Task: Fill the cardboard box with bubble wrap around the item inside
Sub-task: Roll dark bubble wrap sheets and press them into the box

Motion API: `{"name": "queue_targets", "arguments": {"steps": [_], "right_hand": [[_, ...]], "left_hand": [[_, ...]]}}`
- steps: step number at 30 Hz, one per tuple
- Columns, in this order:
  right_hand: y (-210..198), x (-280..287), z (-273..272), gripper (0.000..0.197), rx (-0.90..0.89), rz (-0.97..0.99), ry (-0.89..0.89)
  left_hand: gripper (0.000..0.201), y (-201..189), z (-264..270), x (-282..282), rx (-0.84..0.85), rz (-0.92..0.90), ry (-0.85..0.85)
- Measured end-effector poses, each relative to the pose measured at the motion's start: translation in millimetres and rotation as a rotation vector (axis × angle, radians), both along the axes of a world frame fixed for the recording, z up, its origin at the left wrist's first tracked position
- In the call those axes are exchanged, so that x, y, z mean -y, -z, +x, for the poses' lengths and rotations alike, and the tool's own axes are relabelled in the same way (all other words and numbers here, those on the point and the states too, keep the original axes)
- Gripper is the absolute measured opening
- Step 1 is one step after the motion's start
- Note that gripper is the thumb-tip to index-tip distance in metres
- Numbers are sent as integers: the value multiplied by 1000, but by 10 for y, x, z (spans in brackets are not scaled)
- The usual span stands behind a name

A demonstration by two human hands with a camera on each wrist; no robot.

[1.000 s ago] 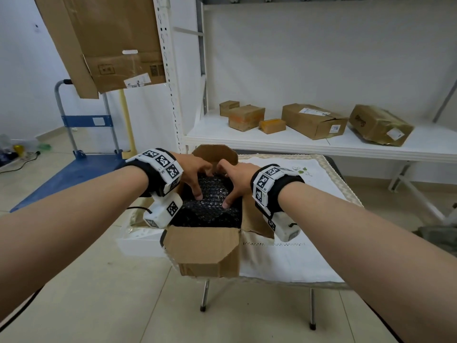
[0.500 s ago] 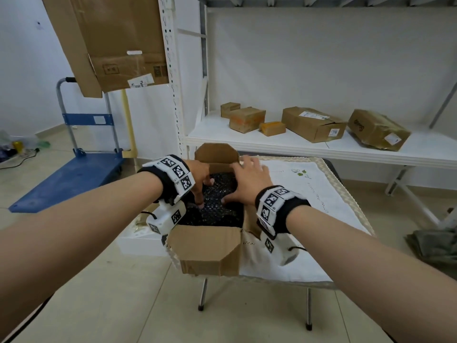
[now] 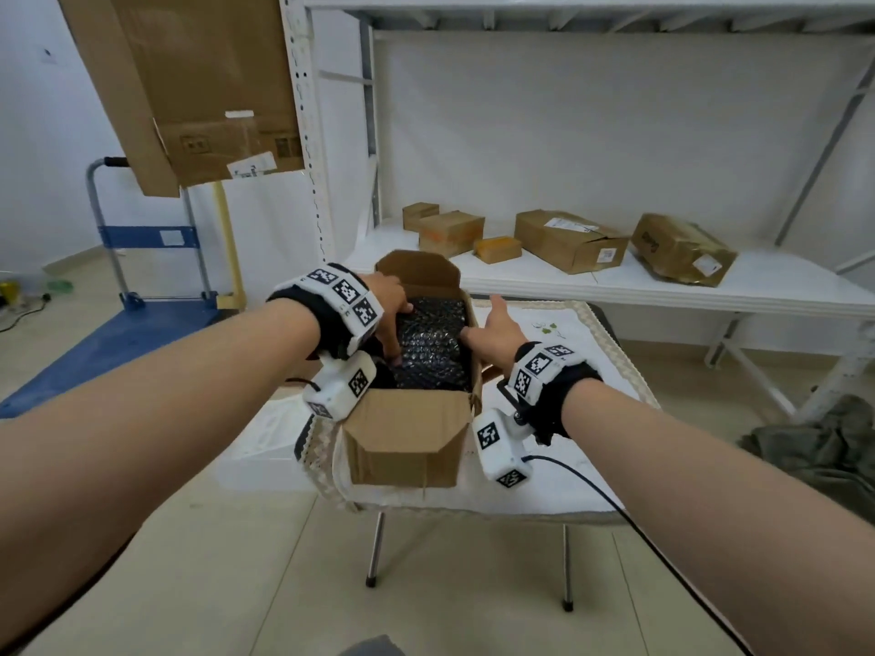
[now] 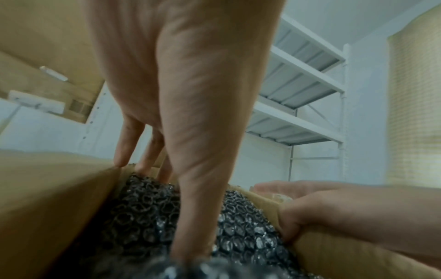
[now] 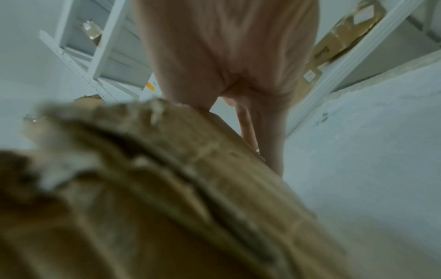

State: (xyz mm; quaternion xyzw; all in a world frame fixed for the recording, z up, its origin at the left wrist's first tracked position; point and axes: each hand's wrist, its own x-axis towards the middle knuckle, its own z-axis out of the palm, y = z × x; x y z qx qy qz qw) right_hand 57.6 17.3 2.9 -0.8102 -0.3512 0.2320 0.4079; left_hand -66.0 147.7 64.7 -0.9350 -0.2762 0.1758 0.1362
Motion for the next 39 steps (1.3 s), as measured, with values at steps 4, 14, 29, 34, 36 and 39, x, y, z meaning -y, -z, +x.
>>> {"name": "queue_targets", "arguments": {"steps": [4, 14, 29, 34, 36, 39], "right_hand": [[-109, 384, 301, 82, 18, 11, 45], [131, 1111, 815, 84, -27, -47, 136], [-159, 1111, 394, 36, 672, -461, -423], [-20, 1115, 270, 21, 692, -610, -553], [5, 1105, 252, 20, 669, -636, -560], [-31, 1076, 203, 21, 662, -655, -578]], "left_hand": [[104, -190, 272, 373, 99, -115, 33], [105, 25, 870, 1003, 96, -267, 117], [113, 463, 761, 1137, 19, -71, 203], [98, 482, 794, 1244, 20, -24, 225], [98, 489, 811, 1245, 12, -21, 222], [95, 491, 801, 1210, 13, -32, 211]]}}
